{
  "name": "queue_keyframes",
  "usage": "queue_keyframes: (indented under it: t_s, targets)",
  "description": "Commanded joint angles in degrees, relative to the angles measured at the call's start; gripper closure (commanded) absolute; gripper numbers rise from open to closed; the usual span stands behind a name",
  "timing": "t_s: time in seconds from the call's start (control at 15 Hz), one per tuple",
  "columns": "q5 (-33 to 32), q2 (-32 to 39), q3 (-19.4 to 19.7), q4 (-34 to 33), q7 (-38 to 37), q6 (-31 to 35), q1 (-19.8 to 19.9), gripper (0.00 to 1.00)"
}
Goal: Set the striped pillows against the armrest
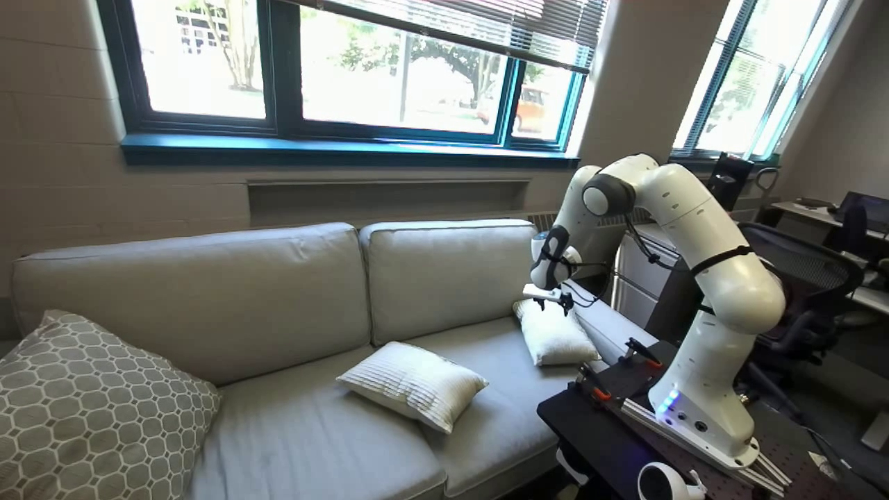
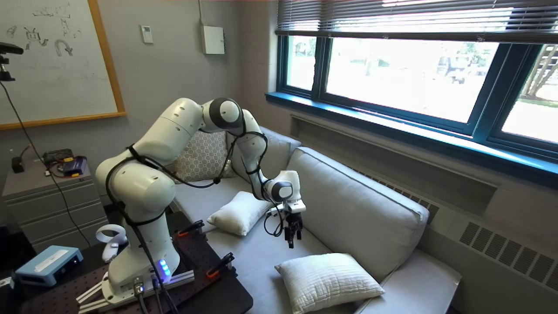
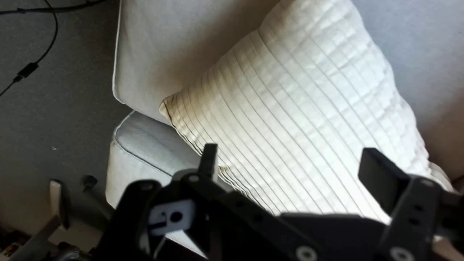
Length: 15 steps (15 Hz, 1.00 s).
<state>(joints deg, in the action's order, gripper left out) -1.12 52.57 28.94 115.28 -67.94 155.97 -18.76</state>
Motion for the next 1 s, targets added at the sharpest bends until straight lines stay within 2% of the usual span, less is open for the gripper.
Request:
queue_keyframes:
  t_s: [0.0, 0.07, 0.33, 0.6, 0.93]
  targets:
    - [-4.52, 4.21, 3.07, -2.9, -1.96, -2.09, -1.9, 0.0]
    - [-3.1, 2.36, 0.48, -1.12, -0.59, -0.29, 0.98, 0.0]
    - [-4.38, 3.41, 1.66, -1.54, 0.0, 0.22, -0.74, 0.0]
    - [-7.0, 2.82, -2.01, -2.22, 11.22, 1.58, 3.24, 0.0]
    - [-8.01, 7.52, -1.53, -9.19, 21.45, -3.03, 6.99, 0.0]
